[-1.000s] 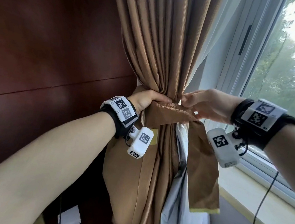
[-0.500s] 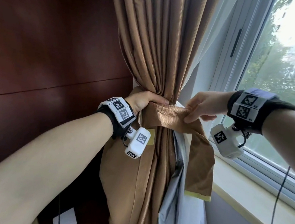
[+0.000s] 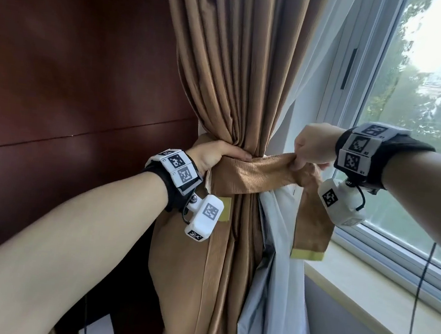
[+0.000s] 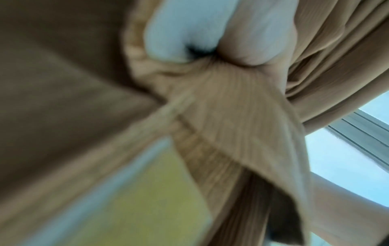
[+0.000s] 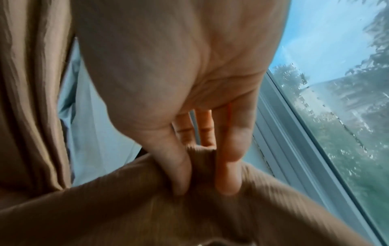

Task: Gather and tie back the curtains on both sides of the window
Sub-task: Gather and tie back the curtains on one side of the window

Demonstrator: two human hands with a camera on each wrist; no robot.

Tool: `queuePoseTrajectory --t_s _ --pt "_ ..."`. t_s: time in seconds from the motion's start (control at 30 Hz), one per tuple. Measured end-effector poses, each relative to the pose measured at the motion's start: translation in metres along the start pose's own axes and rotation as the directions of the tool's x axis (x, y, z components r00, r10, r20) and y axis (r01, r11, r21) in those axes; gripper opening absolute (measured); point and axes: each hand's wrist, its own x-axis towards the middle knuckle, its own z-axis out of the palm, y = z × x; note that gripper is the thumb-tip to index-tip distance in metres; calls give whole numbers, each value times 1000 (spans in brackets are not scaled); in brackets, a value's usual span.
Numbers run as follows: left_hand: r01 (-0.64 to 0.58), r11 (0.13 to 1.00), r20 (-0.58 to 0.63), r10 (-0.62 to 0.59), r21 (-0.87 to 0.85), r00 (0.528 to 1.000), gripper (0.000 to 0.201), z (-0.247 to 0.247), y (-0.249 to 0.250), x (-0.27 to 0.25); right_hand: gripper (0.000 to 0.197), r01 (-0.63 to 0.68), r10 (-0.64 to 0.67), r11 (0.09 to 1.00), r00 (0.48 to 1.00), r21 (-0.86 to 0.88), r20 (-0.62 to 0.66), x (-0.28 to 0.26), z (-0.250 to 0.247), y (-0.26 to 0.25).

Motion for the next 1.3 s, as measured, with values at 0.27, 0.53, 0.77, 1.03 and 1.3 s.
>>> queuePoseTrajectory --t_s 0.27,0.53,0.77,1.03,1.3 --pt "12 998 2 -12 -63 1000 64 2 -1 -3 12 44 72 954 927 298 -368 14 -7 -5" --pt "-2 1000 14 3 -30 1000 62 -4 2 -4 18 41 -113 918 981 395 159 16 -8 6" --pt "-42 999 40 42 -15 998 65 0 -1 3 18 150 -329 841 905 520 270 15 6 -1" --pt "-5 995 56 11 -98 998 44 1 4 -3 15 108 -357 854 832 508 425 11 17 -11" --pt "28 993 64 -21 -117 998 27 2 5 -7 30 137 -364 845 856 517 368 8 22 -16"
